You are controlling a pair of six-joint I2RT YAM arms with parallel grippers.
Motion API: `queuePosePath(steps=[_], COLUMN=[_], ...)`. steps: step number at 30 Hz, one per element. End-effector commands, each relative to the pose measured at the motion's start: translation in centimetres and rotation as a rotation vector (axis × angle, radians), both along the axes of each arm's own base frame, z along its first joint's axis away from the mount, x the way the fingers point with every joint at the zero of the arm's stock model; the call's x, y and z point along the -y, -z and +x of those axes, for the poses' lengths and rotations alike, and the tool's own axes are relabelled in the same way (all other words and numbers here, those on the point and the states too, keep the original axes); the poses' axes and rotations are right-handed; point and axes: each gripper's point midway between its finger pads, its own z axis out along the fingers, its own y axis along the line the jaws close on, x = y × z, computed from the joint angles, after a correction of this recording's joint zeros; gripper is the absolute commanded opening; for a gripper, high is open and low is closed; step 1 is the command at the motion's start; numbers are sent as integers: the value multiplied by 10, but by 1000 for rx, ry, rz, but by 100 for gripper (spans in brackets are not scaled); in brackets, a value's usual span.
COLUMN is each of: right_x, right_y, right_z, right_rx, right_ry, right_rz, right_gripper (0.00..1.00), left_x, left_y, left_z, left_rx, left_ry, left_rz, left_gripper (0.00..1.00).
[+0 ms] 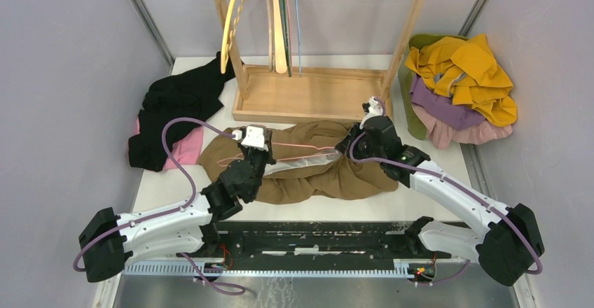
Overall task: Place the skirt on the hanger
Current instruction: Hang the skirt on the hanger.
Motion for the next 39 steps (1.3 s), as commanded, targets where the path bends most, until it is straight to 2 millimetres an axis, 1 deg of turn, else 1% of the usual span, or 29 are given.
queuePosePath(steps=[1, 4, 15, 25, 29, 34, 39], right_x=[-9, -10, -19, -27, -28, -29, -28], right_y=[-30, -34, -48, -50, -52, -57, -62], right_z=[13, 16, 22, 23, 21, 19, 18], right_rx=[63, 65, 70, 58, 60, 65, 75], right_ry=[-13, -18, -51, -90, -102, -111, -113], right_rz=[47, 47, 65, 74, 76, 88, 91], right_gripper=[1, 1, 1, 1, 1, 1, 1], left_x=[-1, 1, 3, 0, -3, 3, 2], left_y=[-26, -25, -34, -44, -53, -65, -76], left_z=[0, -1, -8, -8, -9, -10, -10], left_rx=[86, 95, 134, 157, 165, 166, 180], left_ry=[15, 35, 84, 69, 66, 96, 97], left_rz=[-46, -58, -111, -149, -160, -161, -188], left_gripper=[3, 3, 3, 3, 3, 3, 3])
